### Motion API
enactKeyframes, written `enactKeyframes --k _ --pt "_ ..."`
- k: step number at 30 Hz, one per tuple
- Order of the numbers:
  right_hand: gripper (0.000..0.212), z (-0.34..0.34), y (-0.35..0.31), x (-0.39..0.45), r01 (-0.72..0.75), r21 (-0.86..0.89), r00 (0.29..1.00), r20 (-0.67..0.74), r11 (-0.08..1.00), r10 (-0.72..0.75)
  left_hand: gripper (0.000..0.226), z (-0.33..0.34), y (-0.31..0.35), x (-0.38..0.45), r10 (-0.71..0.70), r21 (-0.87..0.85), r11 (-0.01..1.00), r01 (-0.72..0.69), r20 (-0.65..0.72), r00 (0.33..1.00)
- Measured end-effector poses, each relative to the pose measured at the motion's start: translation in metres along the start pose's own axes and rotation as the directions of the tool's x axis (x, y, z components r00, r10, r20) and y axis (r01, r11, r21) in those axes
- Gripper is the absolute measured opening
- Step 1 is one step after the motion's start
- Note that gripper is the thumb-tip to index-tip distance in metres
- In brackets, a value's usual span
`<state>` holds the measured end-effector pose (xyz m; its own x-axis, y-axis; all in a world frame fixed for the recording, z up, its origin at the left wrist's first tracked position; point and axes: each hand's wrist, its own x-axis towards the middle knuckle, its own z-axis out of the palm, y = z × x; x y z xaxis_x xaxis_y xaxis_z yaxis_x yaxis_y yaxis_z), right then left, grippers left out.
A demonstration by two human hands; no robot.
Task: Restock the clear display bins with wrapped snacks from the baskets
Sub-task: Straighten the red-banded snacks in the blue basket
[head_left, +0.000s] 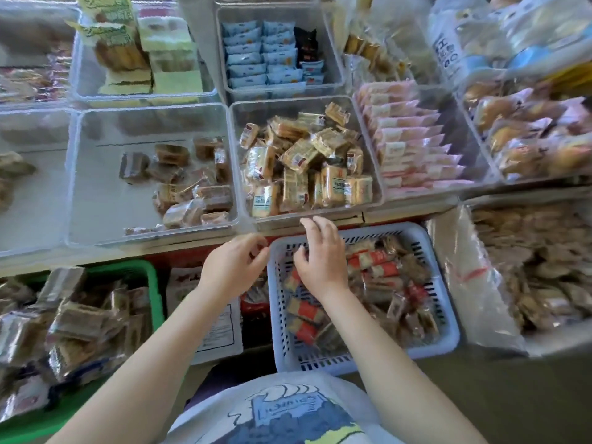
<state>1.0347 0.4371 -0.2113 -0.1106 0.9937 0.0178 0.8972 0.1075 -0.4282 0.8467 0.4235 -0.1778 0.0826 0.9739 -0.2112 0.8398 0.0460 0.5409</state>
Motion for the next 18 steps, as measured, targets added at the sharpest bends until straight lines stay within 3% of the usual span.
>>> enactKeyframes --k 2,4,10,11,13,18 --pt "0.05 -0.009 0.045 -0.019 -0.233 -0.078 0.967 0.083 0.969 0.239 0.024 0.023 0.016 0.01 0.059 0.029 0.998 -0.064 0.135 0.989" --pt "0.053 -0.017 0.087 -0.042 -0.42 -0.171 0.871 0.202 0.891 0.449 0.025 0.049 0.036 0.017 0.106 0.067 0.99 -0.126 0.248 0.963" --pt "0.07 -0.008 0.165 -0.11 -0.636 -0.368 0.498 0.474 0.678 0.726 0.031 0.118 0.081 0.02 0.167 0.096 0.967 -0.236 0.46 0.872" --pt "0.07 -0.004 0.17 -0.118 -0.641 -0.379 0.485 0.474 0.668 0.735 0.031 0.126 0.085 0.018 0.174 0.094 0.964 -0.248 0.482 0.859" --pt "0.059 0.002 0.173 -0.127 -0.666 -0.342 0.53 0.409 0.663 0.743 0.031 0.137 0.091 0.015 0.189 0.1 0.956 -0.276 0.507 0.841" --pt "0.034 -0.004 0.166 -0.122 -0.761 -0.076 0.588 0.338 0.645 0.734 0.03 0.138 0.09 0.011 0.189 0.104 0.954 -0.281 0.519 0.833"
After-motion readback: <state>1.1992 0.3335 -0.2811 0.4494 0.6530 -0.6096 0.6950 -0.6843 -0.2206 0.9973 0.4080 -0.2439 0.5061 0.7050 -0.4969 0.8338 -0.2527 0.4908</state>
